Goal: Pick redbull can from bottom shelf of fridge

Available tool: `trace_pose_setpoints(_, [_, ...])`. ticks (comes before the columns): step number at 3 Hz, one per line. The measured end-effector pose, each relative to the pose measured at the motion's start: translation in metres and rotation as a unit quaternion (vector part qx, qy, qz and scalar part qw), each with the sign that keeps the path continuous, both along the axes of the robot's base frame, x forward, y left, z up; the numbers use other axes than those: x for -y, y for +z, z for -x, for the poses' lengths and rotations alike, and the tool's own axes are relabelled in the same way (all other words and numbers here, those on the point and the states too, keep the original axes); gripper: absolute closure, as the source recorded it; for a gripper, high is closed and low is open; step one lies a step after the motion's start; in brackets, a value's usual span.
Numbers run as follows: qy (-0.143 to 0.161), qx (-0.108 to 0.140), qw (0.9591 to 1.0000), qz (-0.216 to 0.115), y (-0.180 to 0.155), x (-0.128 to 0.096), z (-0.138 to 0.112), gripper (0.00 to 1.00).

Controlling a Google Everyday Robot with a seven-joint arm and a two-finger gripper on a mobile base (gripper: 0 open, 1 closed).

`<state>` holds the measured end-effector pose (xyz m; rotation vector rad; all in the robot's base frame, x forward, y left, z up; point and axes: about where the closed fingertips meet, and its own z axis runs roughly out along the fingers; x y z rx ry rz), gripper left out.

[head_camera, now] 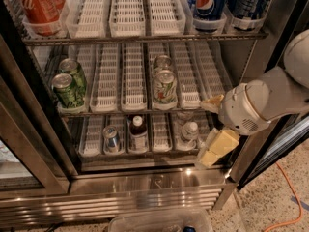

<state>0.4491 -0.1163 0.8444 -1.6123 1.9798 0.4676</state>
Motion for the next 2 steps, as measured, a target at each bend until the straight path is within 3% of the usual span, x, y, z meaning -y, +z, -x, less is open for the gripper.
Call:
trace_pose_setpoints(1, [0.002, 0.006, 1.0, 0.007, -0.003, -0.005, 0.004, 0.0])
trace_pose_setpoints(2, [-0.013, -0.014, 0.9998, -0.004, -0.031, -0.016, 0.018, 0.0])
